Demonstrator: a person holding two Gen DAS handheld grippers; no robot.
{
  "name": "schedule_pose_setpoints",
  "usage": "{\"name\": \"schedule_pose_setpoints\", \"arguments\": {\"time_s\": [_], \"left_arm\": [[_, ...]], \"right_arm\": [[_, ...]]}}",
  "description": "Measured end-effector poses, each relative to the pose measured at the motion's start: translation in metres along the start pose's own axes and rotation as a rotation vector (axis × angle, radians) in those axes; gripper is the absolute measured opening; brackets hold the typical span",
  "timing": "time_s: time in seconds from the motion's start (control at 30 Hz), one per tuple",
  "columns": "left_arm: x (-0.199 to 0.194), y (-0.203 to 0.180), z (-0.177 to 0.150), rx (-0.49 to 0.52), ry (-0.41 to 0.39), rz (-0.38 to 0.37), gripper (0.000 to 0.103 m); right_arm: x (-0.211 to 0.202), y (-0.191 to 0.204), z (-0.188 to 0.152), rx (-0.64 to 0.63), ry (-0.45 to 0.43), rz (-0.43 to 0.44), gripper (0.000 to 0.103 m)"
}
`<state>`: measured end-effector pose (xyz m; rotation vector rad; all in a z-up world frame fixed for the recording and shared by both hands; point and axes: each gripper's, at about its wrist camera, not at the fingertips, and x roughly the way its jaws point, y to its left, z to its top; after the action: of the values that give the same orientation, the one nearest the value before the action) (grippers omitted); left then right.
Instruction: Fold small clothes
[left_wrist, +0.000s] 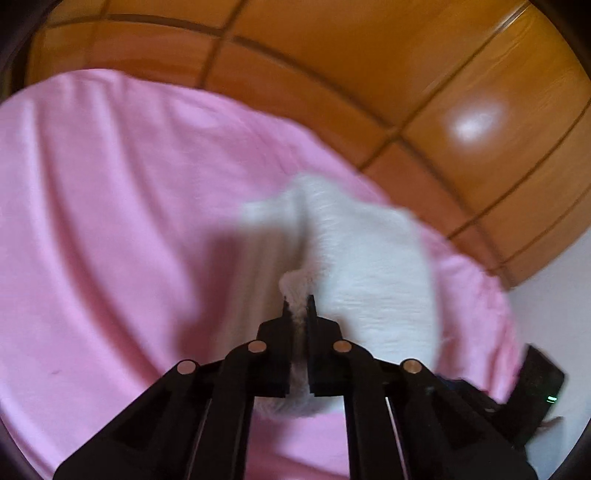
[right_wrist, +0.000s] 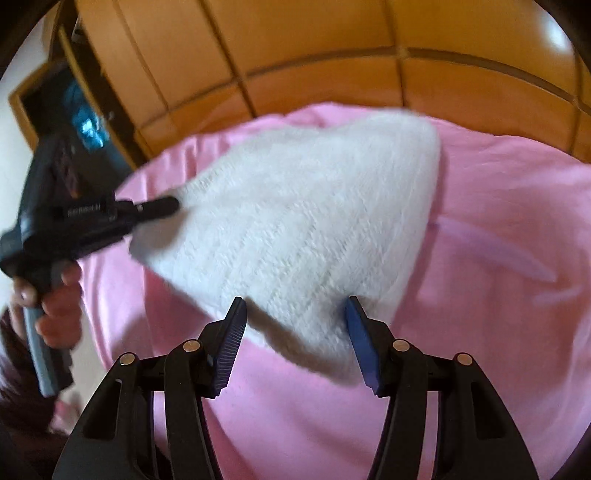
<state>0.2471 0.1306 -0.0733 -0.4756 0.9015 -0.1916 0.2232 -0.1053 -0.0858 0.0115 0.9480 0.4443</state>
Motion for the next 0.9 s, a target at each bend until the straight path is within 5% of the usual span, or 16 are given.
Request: {"name": "schedule_pose_setpoints", "arguments": {"time_s": [0.13,0.43,0.6,0.9], "left_arm": [[0.023,0.013,-0.019,0.028,0.045,0.132,0.005],[-0.014,-0.032,-0.005,0.141,-0.118,0.258,0.016],[-0.038,-0.052,0.006,0.192,-0.207,0.260,0.033],[-0.012,-0.088,0.006,0.288,-0.187,0.240,0.037]], "right_arm": [[0.021,0.015,-0.014,-0.067,0.003,-0.066,0.055],[-0.024,-0.008,0.006,-0.031,-0.023,0.041,0.055],[-0.055,-0.036,0.037,0.020,-0.124,-0.009,0.055],[-0.018,-0.063,0.098,0.082,-0.149,-0.170,0.055]]}}
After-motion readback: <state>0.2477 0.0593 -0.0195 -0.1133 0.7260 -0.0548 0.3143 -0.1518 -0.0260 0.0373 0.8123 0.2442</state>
